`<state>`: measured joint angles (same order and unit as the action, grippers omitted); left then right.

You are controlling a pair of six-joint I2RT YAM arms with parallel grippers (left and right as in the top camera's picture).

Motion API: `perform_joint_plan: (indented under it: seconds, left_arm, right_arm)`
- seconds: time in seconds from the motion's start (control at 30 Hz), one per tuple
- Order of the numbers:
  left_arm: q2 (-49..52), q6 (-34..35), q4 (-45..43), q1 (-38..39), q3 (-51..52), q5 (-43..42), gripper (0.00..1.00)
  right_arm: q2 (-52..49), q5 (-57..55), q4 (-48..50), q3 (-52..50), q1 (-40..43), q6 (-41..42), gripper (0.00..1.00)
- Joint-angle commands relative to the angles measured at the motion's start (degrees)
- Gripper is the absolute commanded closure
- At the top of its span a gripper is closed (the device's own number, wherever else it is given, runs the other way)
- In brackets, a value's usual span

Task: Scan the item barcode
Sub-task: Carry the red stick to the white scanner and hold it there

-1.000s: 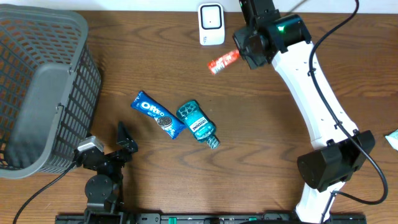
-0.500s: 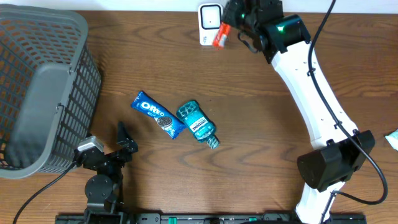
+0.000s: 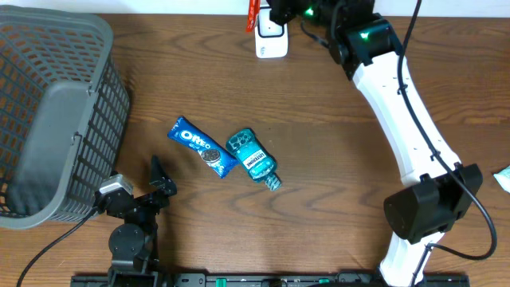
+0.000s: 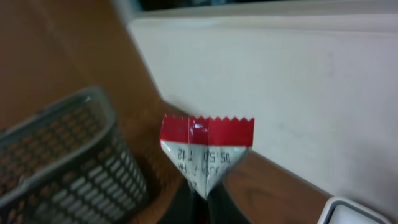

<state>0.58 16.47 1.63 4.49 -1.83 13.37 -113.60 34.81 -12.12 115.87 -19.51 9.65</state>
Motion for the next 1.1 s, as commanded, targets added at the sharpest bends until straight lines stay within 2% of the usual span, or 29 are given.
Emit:
perform_joint_plan:
  seconds: [0.0,0.1,0.17,0.5,0.77,1.07]
  left_arm:
    - [-0.3,-0.3,1.1,-0.3,1.6,-0.1,0.02]
    - [-0.3,-0.3,1.1,-0.3,1.6,-0.1,0.02]
    - [-0.3,-0.3,1.1,-0.3,1.6,-0.1,0.02]
    - [-0.3,-0.3,1.1,-0.3,1.6,-0.1,0.02]
    - [-0.3,-0.3,1.1,-0.3,1.6,-0.1,0.02]
    - [-0.3,-0.3,1.1,-0.3,1.6,-0.1,0.02]
  right_arm:
    - [-3.5,5.5,3.8,-2.6,2.5,-6.0,0.99]
    - [-6.2,-4.3,6.4,-3.0,2.8,-8.2,0.99]
    - [-7.9,-6.9,9.3,-3.0,2.8,-8.3,0.99]
    - [-21.2,17.8,47.5,-3.0,5.7,-9.9,0.99]
    - [-30.5,27.3,65.7,-3.0,9.6,-8.8,0.99]
    - [-36.7,23.5,75.8,-3.0,9.9,-8.5,0.99]
